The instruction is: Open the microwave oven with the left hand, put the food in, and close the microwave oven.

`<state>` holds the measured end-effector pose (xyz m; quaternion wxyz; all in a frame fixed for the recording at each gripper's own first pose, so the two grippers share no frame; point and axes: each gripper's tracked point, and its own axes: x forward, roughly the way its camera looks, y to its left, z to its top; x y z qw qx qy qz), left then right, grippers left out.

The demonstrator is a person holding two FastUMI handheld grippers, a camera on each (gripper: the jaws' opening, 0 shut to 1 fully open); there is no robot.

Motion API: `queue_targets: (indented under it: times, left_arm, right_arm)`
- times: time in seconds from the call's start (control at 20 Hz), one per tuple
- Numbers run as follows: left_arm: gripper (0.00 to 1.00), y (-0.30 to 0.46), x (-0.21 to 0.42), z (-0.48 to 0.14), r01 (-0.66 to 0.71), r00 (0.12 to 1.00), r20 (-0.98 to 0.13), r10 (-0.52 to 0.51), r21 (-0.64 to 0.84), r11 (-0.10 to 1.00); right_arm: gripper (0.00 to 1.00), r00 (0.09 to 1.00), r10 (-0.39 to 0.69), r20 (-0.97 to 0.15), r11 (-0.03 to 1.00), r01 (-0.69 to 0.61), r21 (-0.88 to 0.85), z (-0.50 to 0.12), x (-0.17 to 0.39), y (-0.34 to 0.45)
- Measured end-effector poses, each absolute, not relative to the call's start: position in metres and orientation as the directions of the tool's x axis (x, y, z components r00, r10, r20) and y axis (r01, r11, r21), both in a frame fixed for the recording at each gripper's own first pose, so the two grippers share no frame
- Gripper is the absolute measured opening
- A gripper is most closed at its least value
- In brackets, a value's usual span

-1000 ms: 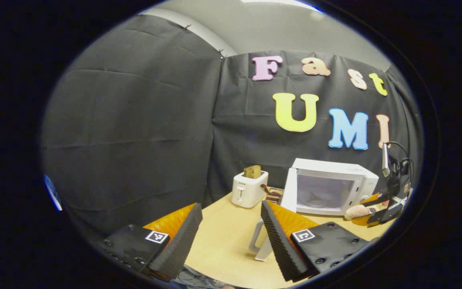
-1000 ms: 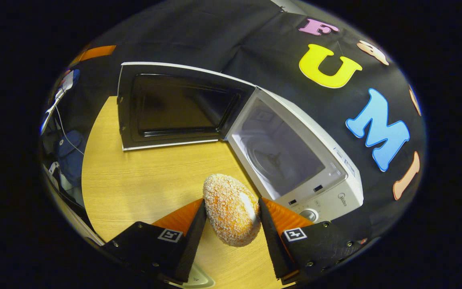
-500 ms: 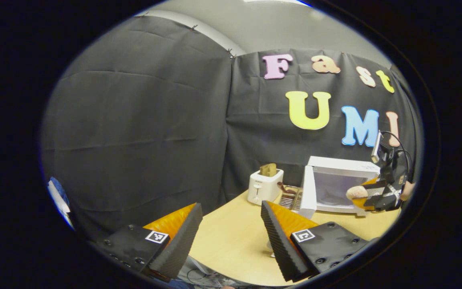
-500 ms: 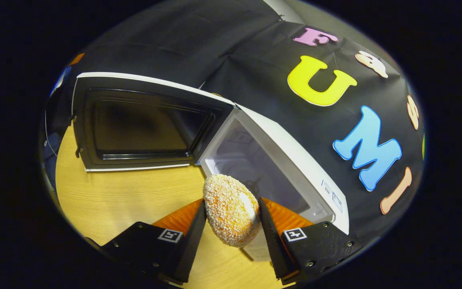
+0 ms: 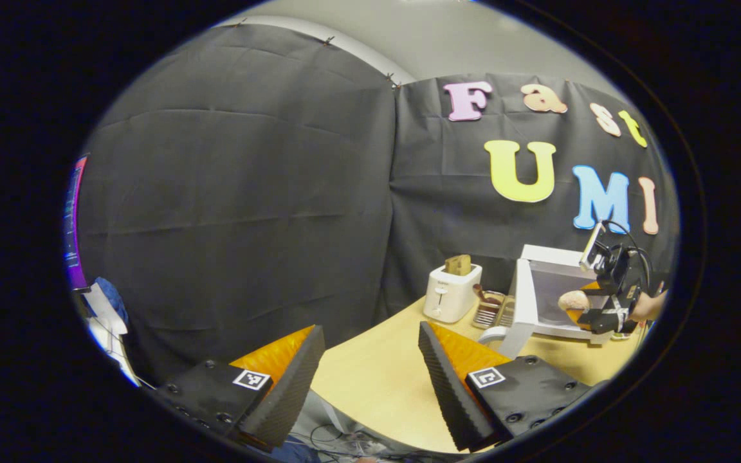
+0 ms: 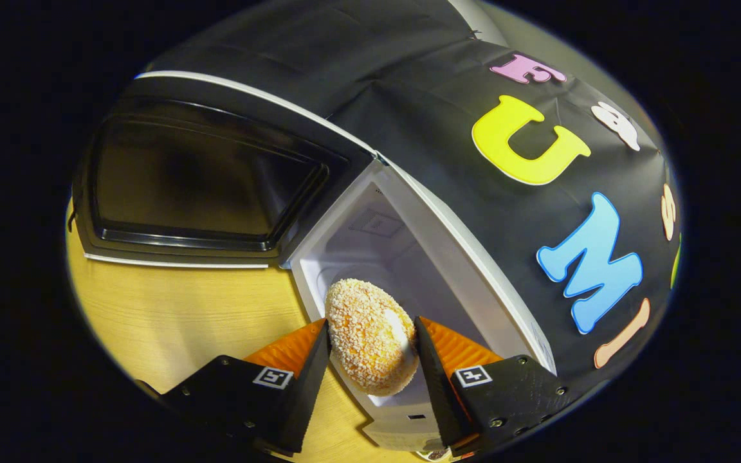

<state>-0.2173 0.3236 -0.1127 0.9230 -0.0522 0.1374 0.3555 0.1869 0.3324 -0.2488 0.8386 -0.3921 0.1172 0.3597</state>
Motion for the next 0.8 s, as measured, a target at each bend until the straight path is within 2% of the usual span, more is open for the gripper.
queue_targets:
  times: [0.35, 0.7, 0.75, 0.8]
  left_arm:
    - [0.96, 0.33, -0.251, -0.123, -0.723, 0.649, -0.319, 0.69, 0.025, 0.691]
    - [0.94, 0.328, -0.26, -0.128, -0.754, 0.609, -0.339, 0.717, 0.032, 0.656]
    - [0.96, 0.326, -0.258, -0.131, -0.753, 0.609, -0.343, 0.715, 0.033, 0.658]
    - [0.94, 0.325, -0.256, -0.131, -0.75, 0.611, -0.346, 0.712, 0.036, 0.661]
  right_arm:
    - [0.76, 0.768, 0.453, -0.453, 0.46, -0.636, -0.619, -0.284, 0.236, 0.345]
    - [0.76, 0.772, 0.456, -0.442, 0.429, -0.626, -0.651, -0.309, 0.254, 0.362]
    - [0.78, 0.773, 0.453, -0.445, 0.426, -0.626, -0.654, -0.31, 0.254, 0.364]
    - [0.83, 0.778, 0.45, -0.438, 0.419, -0.617, -0.666, -0.31, 0.254, 0.362]
